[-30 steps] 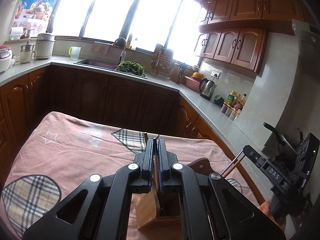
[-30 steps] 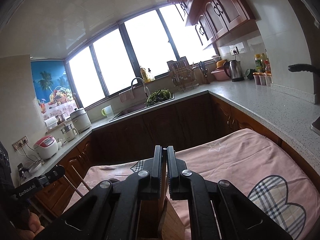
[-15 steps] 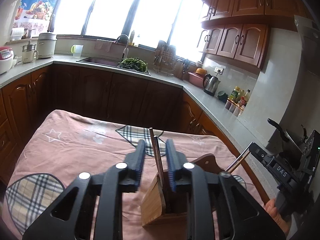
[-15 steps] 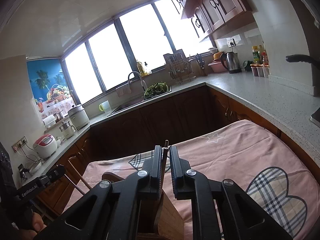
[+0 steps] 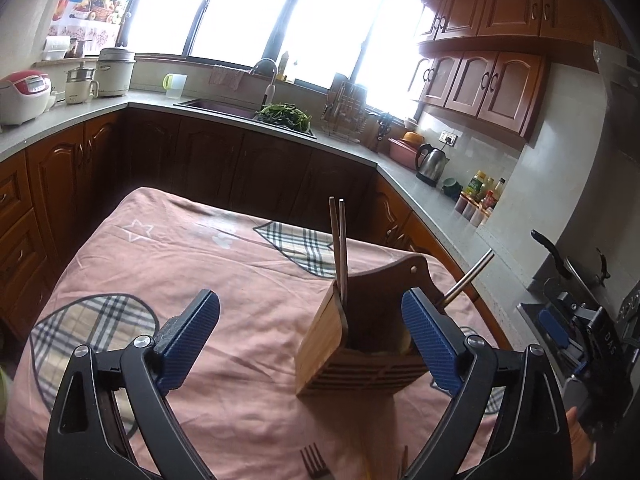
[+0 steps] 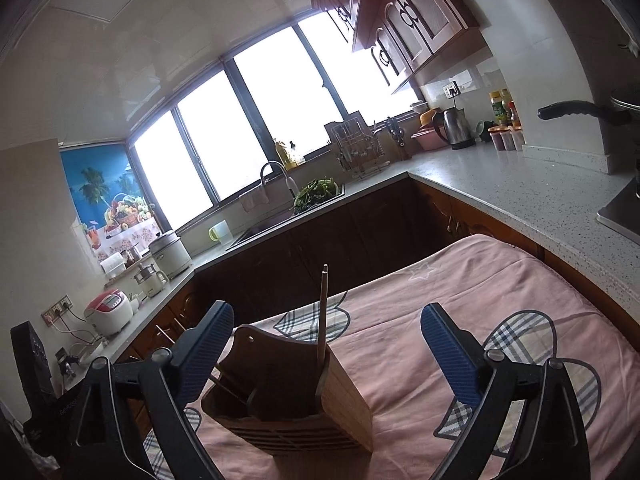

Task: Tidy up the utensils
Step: 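Open both tools and move them back over the utensils on the cloth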

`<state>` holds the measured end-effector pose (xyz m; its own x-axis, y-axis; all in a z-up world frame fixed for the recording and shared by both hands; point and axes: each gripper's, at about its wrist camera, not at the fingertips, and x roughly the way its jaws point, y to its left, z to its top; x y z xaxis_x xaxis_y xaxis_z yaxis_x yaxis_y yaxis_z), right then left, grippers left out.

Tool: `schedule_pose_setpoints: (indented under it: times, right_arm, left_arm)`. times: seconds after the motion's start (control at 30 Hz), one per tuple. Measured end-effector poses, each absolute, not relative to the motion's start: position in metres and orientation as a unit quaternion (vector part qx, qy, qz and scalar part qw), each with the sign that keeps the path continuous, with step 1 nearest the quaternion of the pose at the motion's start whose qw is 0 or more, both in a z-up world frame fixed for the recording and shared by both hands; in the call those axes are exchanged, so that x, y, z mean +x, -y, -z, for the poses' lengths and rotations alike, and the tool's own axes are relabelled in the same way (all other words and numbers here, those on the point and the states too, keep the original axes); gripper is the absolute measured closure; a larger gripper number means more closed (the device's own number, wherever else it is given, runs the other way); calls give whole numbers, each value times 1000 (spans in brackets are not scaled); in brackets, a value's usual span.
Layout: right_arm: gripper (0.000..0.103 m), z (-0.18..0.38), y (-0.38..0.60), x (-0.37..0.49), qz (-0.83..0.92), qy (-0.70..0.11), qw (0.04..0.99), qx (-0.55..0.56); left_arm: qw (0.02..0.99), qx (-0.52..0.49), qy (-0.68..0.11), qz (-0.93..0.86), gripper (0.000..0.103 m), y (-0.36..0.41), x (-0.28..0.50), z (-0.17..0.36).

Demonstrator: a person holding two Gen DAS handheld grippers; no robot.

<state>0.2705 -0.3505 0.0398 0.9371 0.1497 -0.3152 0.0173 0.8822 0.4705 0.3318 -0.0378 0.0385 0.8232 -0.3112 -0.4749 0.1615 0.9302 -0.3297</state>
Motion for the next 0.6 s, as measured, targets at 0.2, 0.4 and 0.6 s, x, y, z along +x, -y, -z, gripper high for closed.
schedule_pose_setpoints:
  times: [0.2, 0.4, 0.6]
  right_arm:
    - [7, -35, 341, 235, -50, -197, 952, 228]
    - [7, -34, 332, 196, -61, -204, 952, 220]
    - [7, -29, 332, 160, -60, -211, 950, 221]
  left_arm:
    - [942, -135, -283, 122, 8, 32, 290, -28]
    - [939, -141, -290, 120, 8, 22, 253, -22]
    - [936, -148, -296, 117, 8, 13, 222, -16]
